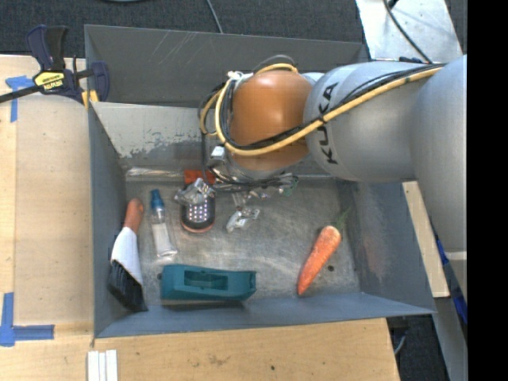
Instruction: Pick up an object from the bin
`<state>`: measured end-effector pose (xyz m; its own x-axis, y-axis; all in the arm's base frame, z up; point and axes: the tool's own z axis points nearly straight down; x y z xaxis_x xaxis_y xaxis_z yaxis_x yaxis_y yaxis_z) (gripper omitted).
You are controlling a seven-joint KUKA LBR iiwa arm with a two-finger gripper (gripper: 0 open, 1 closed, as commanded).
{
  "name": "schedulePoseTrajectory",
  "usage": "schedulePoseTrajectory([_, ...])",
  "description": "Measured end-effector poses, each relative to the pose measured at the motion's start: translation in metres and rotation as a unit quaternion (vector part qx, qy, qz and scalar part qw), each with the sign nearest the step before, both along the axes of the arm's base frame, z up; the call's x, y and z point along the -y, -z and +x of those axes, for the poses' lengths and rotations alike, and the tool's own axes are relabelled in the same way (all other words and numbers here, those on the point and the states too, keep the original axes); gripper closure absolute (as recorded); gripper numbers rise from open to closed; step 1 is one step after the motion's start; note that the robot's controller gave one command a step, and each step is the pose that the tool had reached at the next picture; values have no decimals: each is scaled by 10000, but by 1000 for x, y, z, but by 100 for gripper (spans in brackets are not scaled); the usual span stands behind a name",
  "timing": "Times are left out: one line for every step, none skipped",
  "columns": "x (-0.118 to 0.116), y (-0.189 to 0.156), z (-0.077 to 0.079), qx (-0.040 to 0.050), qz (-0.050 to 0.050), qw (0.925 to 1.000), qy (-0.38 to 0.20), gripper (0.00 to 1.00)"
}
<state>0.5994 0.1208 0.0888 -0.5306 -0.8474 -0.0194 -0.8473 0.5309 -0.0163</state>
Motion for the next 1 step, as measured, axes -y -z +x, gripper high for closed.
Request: schedulePoseTrajectory([2, 1, -4, -104, -27, 9999, -36, 100])
